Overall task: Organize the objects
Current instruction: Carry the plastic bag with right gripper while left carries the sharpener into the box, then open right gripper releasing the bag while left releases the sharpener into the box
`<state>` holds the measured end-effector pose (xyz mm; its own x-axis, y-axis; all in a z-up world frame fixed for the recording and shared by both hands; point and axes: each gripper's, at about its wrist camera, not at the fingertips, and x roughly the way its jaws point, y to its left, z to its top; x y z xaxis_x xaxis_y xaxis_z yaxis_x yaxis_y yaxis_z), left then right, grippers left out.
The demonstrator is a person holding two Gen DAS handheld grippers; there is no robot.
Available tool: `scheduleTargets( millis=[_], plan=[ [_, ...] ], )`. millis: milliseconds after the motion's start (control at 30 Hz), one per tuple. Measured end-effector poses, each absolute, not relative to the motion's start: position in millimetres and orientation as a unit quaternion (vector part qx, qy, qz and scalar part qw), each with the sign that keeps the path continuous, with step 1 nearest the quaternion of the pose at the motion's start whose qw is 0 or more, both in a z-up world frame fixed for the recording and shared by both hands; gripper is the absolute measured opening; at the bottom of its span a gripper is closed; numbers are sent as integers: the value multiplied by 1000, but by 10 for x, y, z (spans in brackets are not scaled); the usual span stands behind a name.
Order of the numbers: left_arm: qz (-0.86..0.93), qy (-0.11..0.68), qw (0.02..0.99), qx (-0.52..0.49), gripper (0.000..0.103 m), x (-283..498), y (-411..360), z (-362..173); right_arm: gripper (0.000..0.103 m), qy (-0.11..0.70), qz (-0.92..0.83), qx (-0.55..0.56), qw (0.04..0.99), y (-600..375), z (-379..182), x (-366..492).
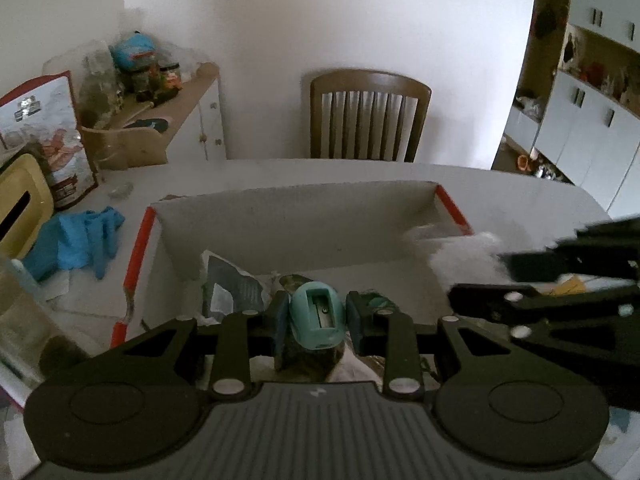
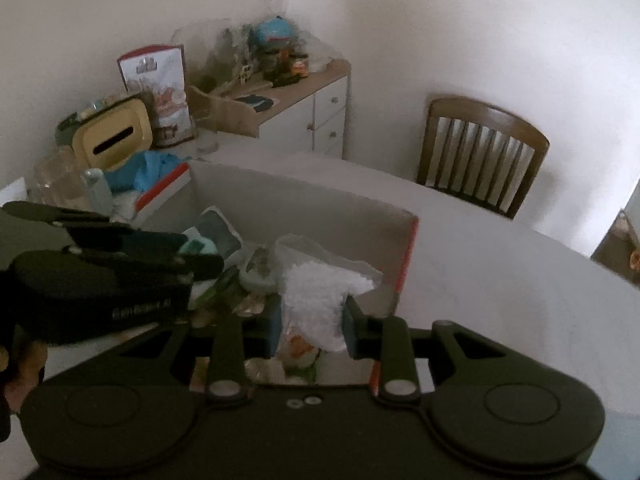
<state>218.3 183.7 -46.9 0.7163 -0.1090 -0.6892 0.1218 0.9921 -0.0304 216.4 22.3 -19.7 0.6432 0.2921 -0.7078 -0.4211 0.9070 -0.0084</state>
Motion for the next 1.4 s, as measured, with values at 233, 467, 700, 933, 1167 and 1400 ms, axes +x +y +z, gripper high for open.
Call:
scheduleTargets(
  millis=[233,467,700,933,1167,1400],
  plan=[
    [-62,401,914,17,30,2379,1863,-703,29,403,198,-103,888,396,-404,2565],
    [-70,432,899,26,30,2494,1904,-853,29,424,216,-131,870,549,-567,2801],
    [-80,460,884,34,30,2558,1890,-989,30,448,235,-166,846,664,-683,2894],
    [-80,466,880,35,30,2574,1882,-1032,32,457,241,-167,840,682,-743,2908],
    [-78,465,882,25,30,2554,1905,-1002,40,451,234,-153,848,626,-699,2914],
    [-78,451,888,30,39,2485,1881,-890,46,442,229,-137,856,529,-604,2866]
  ],
)
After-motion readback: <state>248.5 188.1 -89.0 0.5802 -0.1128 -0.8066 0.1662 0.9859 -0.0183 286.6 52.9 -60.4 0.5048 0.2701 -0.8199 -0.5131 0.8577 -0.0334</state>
